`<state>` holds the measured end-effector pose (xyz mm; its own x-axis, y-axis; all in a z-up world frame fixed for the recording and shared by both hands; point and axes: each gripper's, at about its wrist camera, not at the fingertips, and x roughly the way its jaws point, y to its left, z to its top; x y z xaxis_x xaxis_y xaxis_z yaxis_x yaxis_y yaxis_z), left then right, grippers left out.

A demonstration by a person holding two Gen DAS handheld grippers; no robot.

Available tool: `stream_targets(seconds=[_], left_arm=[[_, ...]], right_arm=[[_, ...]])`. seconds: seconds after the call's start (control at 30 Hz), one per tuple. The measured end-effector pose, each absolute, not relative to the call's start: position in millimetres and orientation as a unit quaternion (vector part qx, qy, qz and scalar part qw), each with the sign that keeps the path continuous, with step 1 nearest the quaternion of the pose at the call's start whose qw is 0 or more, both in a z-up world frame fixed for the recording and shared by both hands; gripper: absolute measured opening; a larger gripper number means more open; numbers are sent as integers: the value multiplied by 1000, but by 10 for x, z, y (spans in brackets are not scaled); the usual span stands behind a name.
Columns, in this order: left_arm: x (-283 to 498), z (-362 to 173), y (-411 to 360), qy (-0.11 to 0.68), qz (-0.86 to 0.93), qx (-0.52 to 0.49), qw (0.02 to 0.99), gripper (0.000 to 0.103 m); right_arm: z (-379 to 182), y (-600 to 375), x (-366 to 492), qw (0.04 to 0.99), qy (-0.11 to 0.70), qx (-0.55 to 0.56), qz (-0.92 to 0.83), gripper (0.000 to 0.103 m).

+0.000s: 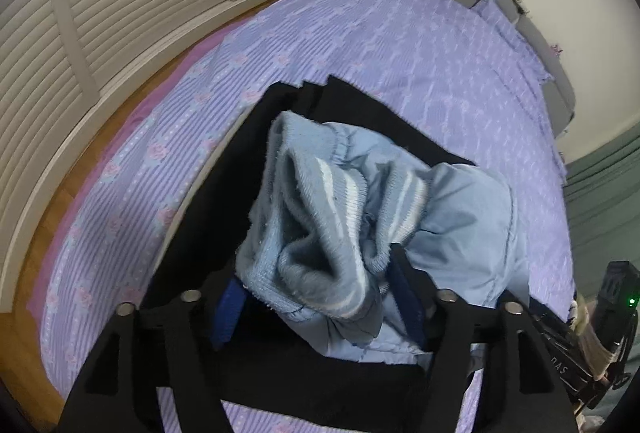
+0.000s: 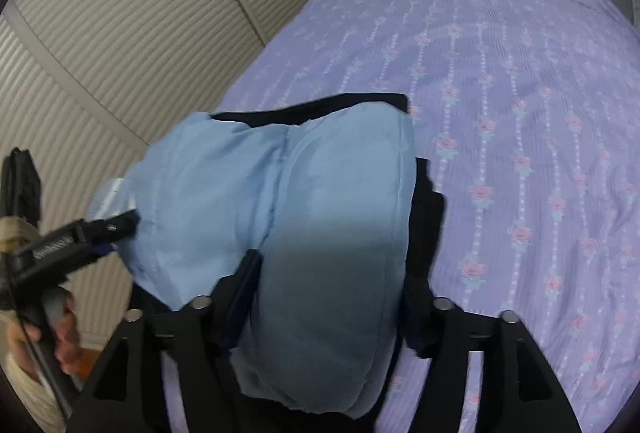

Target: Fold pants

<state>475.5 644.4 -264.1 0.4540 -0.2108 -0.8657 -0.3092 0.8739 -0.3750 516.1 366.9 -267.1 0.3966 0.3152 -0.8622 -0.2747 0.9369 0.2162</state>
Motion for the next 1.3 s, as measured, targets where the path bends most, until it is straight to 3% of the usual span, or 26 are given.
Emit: stream_targets(seconds=[0.13, 0.27, 0.5, 0.6, 0.83, 1.3], left_arm=[[4690, -2549, 6431, 524, 69, -195, 826, 87], [4639, -2412, 6428, 523, 109, -162, 830, 91], [4314, -1966, 6137, 479, 173, -45, 859, 93], [4132, -1792, 5932, 468, 147, -44, 870, 94], [3651, -1389, 5187, 437, 98, -22, 894, 103], [2507, -804, 3730, 418, 8, -24, 908, 103]], right_arm=[[-2580, 3747, 5127, 840, 511, -17, 180, 76], [-2493, 3782, 5116, 839, 514, -24, 176, 79], [-2223, 3605, 4939, 848, 496, -14, 187, 83], [-2018, 3458, 4721, 860, 474, -22, 186, 90], [-1521, 2944, 4131, 880, 441, -35, 174, 91], [-979, 1568, 2633, 901, 422, 7, 101, 91]])
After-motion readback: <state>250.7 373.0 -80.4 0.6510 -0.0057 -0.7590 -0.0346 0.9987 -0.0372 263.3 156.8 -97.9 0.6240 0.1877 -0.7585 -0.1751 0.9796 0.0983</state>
